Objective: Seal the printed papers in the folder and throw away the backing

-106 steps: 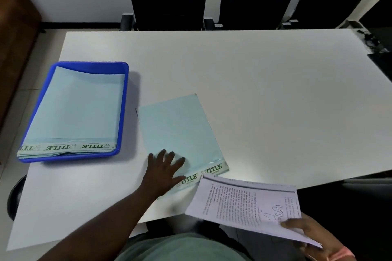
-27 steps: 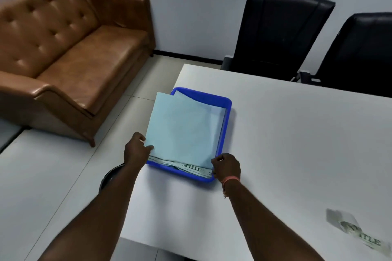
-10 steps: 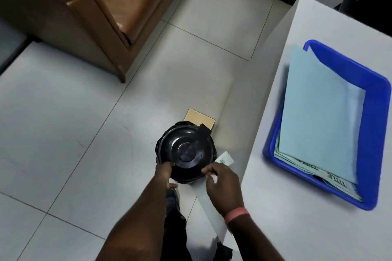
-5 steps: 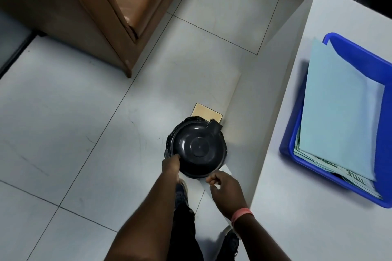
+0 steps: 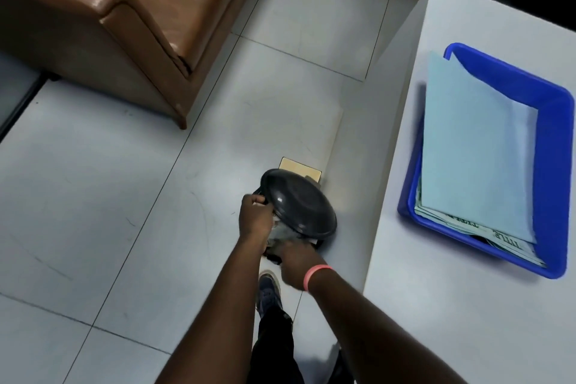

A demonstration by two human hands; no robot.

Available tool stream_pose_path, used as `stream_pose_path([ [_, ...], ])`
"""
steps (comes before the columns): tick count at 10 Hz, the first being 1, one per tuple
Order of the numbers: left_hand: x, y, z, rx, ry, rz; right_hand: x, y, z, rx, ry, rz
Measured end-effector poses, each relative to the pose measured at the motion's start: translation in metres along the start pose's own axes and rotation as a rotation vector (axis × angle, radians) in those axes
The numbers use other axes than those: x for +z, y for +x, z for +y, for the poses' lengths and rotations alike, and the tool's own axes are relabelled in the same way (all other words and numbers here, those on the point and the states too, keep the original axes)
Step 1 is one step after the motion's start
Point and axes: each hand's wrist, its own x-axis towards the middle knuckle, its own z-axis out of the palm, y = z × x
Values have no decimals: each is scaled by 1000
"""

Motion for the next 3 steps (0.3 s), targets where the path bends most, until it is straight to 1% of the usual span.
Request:
stream_pose_path([
  [1, -7, -18, -13, -84, 18, 34, 6, -26, -1, -22, 131, -19],
  [2, -10, -43, -41, -177, 21, 0, 15, -59, -7, 101, 407, 148],
  [3, -3, -59, -49, -131, 54, 55, 17, -76, -4, 171, 688, 287],
])
